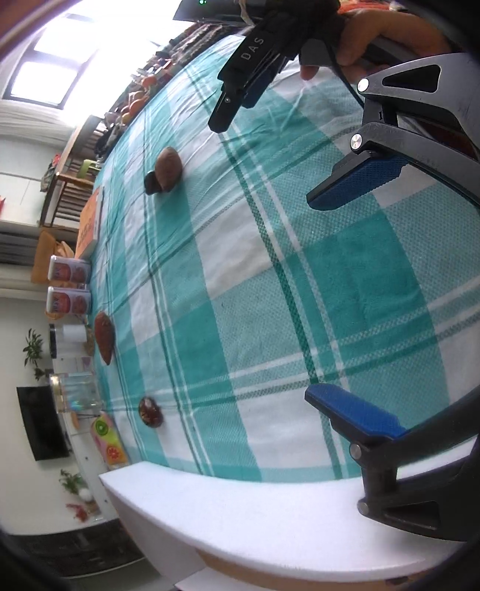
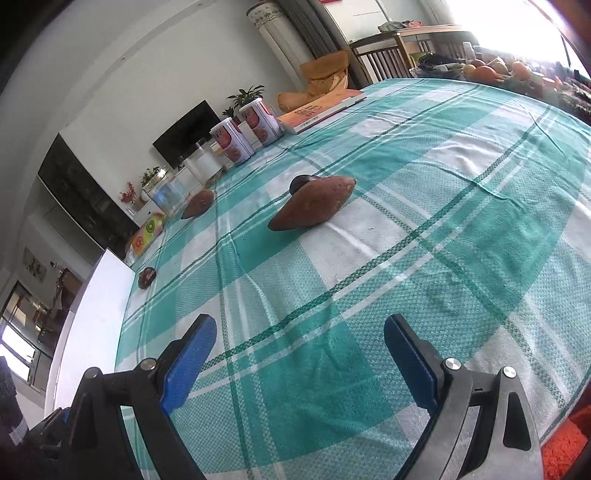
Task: Organize fruits
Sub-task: 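Return both tools over the table toward the sweet potatoes, then move the left tool toward the dark round fruit beside a sweet potato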
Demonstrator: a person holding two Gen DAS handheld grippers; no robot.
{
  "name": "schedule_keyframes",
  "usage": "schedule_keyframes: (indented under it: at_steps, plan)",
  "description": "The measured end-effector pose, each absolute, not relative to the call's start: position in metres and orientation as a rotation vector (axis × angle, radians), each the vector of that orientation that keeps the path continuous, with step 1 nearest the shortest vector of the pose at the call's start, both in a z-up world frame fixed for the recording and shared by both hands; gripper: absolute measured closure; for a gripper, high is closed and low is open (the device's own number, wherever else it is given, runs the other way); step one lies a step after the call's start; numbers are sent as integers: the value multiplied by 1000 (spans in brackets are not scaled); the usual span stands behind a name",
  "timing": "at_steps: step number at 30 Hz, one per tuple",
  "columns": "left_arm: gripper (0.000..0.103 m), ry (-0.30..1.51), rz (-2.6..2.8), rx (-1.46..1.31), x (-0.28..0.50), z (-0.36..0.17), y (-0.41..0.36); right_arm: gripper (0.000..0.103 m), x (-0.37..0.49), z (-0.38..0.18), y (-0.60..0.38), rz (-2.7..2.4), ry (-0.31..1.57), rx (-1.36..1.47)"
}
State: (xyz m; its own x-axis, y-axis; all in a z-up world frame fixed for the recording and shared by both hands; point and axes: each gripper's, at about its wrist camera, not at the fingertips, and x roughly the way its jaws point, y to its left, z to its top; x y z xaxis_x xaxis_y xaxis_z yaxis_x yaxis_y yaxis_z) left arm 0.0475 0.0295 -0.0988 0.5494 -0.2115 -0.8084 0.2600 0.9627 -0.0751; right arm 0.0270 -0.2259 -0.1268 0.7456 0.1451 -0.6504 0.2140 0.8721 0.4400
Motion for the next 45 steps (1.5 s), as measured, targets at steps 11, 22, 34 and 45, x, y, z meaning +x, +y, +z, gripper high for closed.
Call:
schedule_keyframes:
  at_steps: [11, 22, 34, 45]
  plan:
    - [7, 967, -256, 48, 90, -125, 10, 11, 27, -128, -231, -29, 727, 558]
    - [7, 940, -264, 65, 129, -135, -12, 11, 23, -130, -244, -49, 713, 631]
    - [7, 913, -285, 77, 134, -139, -18, 11, 26, -130, -242, -58, 725, 616]
    - [2, 925, -282, 122, 135, -142, -26, 11, 27, -133, -243, -62, 740, 619]
